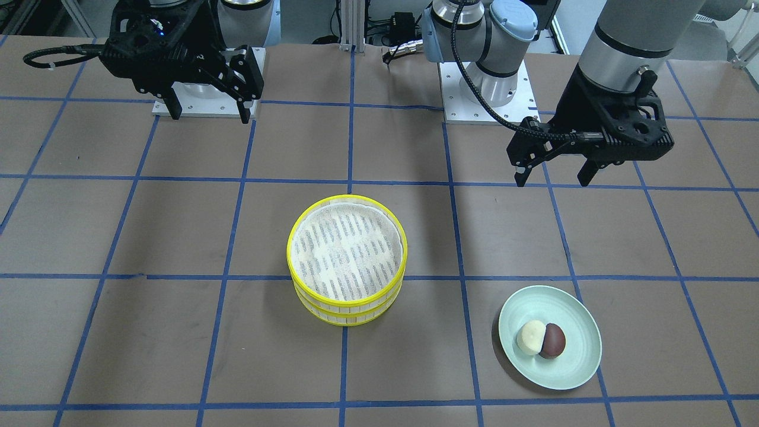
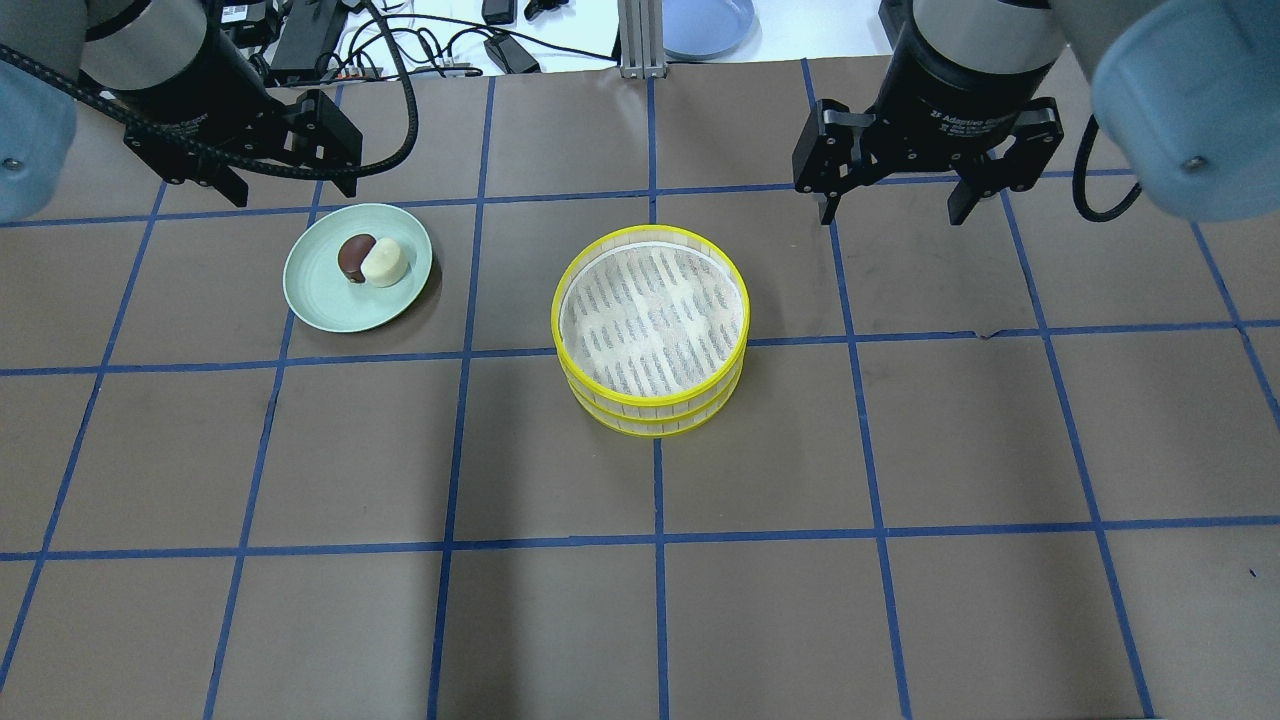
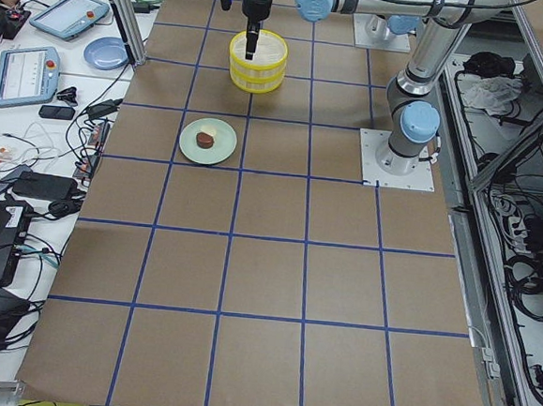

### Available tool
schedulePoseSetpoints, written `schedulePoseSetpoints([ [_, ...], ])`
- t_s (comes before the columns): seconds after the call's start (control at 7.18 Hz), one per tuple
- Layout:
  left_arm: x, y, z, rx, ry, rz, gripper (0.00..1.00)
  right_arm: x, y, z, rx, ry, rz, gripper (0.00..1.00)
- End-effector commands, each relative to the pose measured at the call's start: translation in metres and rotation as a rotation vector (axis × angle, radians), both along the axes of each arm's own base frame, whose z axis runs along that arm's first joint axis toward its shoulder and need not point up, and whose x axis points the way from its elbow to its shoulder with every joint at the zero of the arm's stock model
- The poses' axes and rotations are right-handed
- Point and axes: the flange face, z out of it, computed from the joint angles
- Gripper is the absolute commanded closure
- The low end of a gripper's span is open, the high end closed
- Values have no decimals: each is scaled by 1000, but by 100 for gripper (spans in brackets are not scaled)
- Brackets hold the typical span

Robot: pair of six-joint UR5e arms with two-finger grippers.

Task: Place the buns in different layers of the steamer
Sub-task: 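Move the right gripper to the steamer rim while the left gripper approaches the plate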

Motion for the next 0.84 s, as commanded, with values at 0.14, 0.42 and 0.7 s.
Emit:
schedulePoseSetpoints([
  [0.14, 3, -1, -1, 2, 2, -4, 0, -2, 1, -1, 10, 1, -4, 0],
  [0.42, 7, -5, -9, 20, -8, -3, 0, 11, -4, -24, 47, -14, 0, 1],
  [0.7, 9, -17, -32, 50, -20, -93, 0, 49, -45, -137, 129, 0, -20, 5],
])
